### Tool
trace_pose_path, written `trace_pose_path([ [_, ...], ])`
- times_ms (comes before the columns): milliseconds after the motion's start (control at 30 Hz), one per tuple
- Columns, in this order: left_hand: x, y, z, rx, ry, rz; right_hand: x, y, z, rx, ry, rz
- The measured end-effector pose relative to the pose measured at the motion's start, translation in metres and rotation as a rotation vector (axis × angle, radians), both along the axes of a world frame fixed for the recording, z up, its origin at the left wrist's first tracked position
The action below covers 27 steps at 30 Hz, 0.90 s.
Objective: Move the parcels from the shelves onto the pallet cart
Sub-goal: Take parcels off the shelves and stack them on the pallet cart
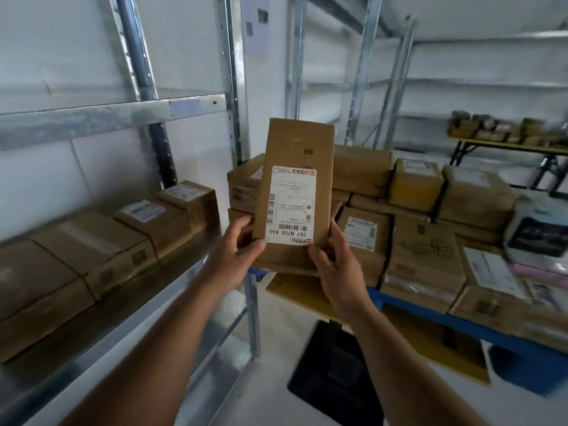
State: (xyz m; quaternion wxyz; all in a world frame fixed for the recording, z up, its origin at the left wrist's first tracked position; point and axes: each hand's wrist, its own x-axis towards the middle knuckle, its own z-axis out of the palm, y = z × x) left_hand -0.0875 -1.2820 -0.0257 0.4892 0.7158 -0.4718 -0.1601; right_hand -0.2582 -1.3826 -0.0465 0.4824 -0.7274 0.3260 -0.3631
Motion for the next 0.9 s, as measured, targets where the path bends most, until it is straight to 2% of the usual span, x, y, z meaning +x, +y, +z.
trace_pose_path([
  [167,0.018,-0.060,0.025,-0.011,-0.105,-0.079,0.012,-0.041,0.025,-0.099,0.021,-0.127],
  [500,0.074,-0.154,0.057,0.152,-0.405,-0.165,0.058,-0.106,0.049,-0.043,0.109,-0.324],
  [733,0.101,-0.193,0.055,0.206,-0.531,-0.195,0.074,-0.128,0.039,0.034,0.125,-0.273],
  [900,0.112,-0.210,0.046,0.241,-0.524,-0.244,0.081,-0.139,0.030,-0.013,0.204,-0.297],
])
